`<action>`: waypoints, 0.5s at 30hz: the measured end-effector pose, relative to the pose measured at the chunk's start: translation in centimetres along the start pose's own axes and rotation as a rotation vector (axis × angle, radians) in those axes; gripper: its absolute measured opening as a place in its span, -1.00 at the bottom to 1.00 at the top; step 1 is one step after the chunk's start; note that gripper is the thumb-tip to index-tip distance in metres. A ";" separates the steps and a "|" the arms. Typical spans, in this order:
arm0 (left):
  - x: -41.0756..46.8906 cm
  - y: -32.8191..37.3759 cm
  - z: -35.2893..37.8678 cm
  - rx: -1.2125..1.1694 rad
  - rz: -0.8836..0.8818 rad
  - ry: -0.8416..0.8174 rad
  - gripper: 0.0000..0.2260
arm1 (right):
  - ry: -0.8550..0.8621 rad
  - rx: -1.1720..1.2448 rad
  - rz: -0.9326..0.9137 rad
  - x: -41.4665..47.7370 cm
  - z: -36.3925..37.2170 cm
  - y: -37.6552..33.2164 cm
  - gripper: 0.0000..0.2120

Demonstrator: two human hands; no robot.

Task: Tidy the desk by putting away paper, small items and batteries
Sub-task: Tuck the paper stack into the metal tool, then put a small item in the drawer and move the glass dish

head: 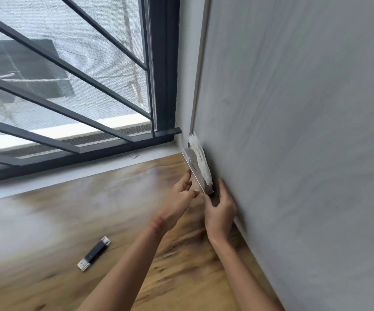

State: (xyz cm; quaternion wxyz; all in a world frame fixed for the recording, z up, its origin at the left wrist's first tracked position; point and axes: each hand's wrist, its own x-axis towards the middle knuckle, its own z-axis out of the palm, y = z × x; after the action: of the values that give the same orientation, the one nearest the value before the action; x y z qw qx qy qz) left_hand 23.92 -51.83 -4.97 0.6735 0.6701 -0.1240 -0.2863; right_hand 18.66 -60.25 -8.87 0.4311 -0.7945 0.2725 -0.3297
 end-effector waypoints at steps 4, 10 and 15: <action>-3.5 0.2 -1.2 0.023 0.002 0.076 -0.43 | 0.020 0.008 -0.063 -2.1 -1.4 -1.6 -0.53; -11.5 0.3 -4.0 0.068 0.064 0.124 -0.46 | -0.073 0.030 -0.259 -8.1 -1.9 -4.5 -0.65; -19.6 -0.8 -8.5 0.137 0.103 0.253 -0.53 | -0.557 -0.086 -0.477 -14.5 -0.3 -6.9 -0.61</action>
State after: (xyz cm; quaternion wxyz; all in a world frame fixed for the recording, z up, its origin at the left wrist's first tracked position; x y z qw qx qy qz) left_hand 12.65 -33.90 -2.13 0.6502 0.7380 -0.0915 -0.1556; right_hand 10.27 -46.73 -6.97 0.3661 -0.9123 -0.0343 -0.1803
